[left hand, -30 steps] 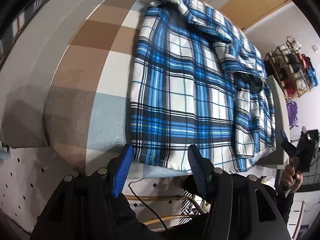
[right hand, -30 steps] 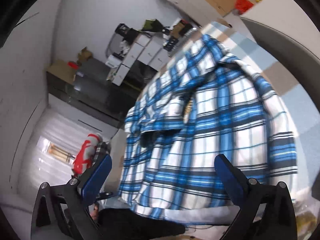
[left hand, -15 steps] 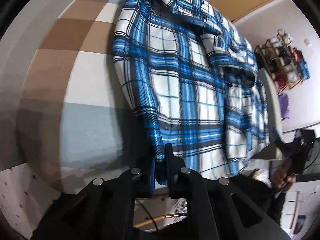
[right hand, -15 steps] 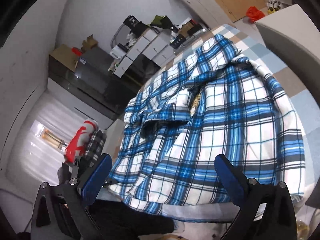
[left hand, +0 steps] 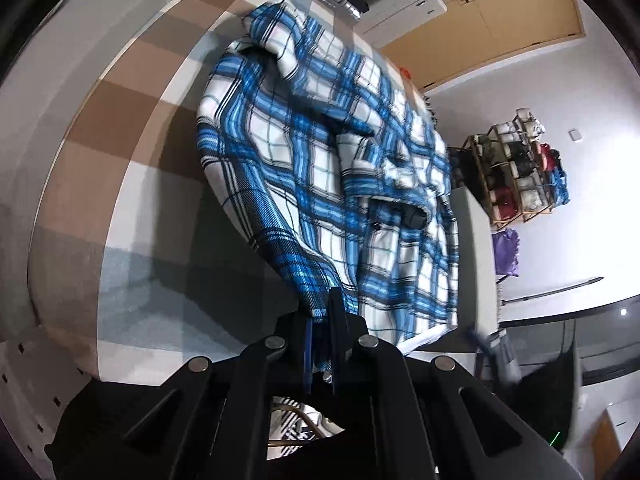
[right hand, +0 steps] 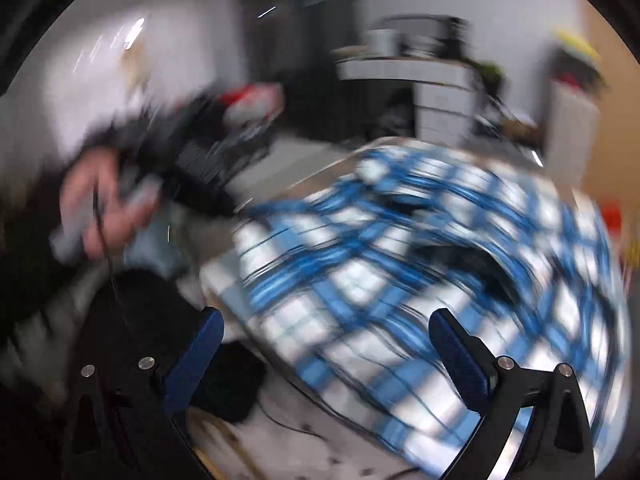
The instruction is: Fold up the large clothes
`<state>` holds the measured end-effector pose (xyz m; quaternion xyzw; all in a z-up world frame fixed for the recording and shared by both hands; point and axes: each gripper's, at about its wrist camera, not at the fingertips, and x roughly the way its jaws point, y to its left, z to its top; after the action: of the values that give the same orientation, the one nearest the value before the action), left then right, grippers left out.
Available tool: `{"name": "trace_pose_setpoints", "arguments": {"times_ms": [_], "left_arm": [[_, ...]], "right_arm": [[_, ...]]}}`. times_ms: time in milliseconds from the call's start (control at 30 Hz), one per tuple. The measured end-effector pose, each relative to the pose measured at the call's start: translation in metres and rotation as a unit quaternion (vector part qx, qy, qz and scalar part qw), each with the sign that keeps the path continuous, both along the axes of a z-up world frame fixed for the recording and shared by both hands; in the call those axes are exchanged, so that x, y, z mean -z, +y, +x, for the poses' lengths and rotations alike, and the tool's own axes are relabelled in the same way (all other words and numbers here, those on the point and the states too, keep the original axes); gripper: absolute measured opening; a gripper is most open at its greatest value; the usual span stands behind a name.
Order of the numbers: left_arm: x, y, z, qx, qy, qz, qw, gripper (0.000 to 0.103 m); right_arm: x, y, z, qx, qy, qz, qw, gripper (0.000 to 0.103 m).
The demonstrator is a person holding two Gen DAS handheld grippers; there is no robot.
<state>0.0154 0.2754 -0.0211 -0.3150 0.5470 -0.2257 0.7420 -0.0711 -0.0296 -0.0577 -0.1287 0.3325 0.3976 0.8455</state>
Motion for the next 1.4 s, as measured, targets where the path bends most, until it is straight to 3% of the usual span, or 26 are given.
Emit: {"name": "trace_pose_setpoints", "arguments": {"times_ms": [100, 167, 333, 400, 433, 467, 533, 567, 600, 633, 767, 967, 1067, 1167, 1200, 1333, 1400], "left_arm": [[-0.006, 0.002, 0.001, 0.007, 0.001, -0.034, 0.9994, 0.002], [-0.006, 0.005, 0.002, 0.019, 0.008, -0.081, 0.9965, 0.002], [0.003, 0.021, -0.003, 0.024, 0.024, -0.129, 0.991, 0.002], [0.006, 0.025, -0.005, 0.022, 0.021, -0.122, 0.992, 0.002], [0.007, 0.026, -0.007, 0.025, 0.016, -0.109, 0.9936, 0.002], [0.009, 0.027, -0.009, 0.026, 0.015, -0.104, 0.9941, 0.002], [0.015, 0.032, -0.01, 0.022, 0.025, -0.103, 0.9941, 0.012], [0.018, 0.035, -0.01, 0.016, 0.037, -0.096, 0.9945, 0.031], [0.024, 0.04, -0.01, 0.0, 0.052, -0.086, 0.995, 0.056], [0.026, 0.045, -0.01, -0.013, 0.055, -0.084, 0.9949, 0.063], [0.028, 0.057, -0.014, -0.035, 0.025, -0.108, 0.9932, 0.064], [0.047, 0.039, -0.004, -0.024, 0.067, -0.175, 0.982, 0.064], [0.056, 0.042, 0.0, -0.045, 0.074, -0.224, 0.9707, 0.064], [0.07, 0.053, -0.002, -0.093, 0.051, -0.322, 0.9408, 0.068], [0.075, 0.056, -0.004, -0.108, 0.048, -0.345, 0.9311, 0.08], [0.091, 0.047, -0.004, -0.132, 0.081, -0.377, 0.9132, 0.085], [0.089, 0.031, -0.001, -0.111, 0.092, -0.378, 0.9147, 0.085]], "right_arm": [[0.026, 0.056, -0.006, -0.024, -0.049, -0.081, 0.995, 0.103], [0.042, 0.08, -0.002, -0.017, -0.091, -0.113, 0.989, 0.103], [0.053, 0.111, 0.004, 0.017, -0.202, -0.141, 0.969, 0.1], [0.049, 0.113, 0.013, 0.042, -0.207, -0.136, 0.968, 0.071], [0.045, 0.112, 0.021, 0.047, -0.185, -0.126, 0.974, 0.04], [0.042, 0.108, 0.027, 0.047, -0.157, -0.108, 0.981, 0.025], [0.03, 0.095, 0.039, 0.047, -0.095, -0.046, 0.993, 0.02], [0.024, 0.089, 0.045, 0.052, -0.073, -0.026, 0.996, 0.01], [0.02, 0.086, 0.048, 0.053, -0.06, -0.014, 0.997, 0.01], [0.016, 0.081, 0.052, 0.052, -0.04, 0.002, 0.998, 0.01], [0.006, 0.068, 0.068, 0.072, 0.016, 0.046, 0.996, 0.008], [0.002, 0.062, 0.071, 0.078, 0.035, 0.064, 0.994, 0.008], [0.003, 0.062, 0.071, 0.072, 0.039, 0.077, 0.994, 0.008], [0.004, 0.063, 0.064, 0.064, 0.033, 0.081, 0.994, 0.008], [0.005, 0.064, 0.062, 0.063, 0.031, 0.08, 0.994, 0.008], [0.01, 0.062, 0.056, 0.056, 0.03, 0.088, 0.994, 0.008], [0.012, 0.06, 0.056, 0.053, 0.033, 0.096, 0.993, 0.008]]}}
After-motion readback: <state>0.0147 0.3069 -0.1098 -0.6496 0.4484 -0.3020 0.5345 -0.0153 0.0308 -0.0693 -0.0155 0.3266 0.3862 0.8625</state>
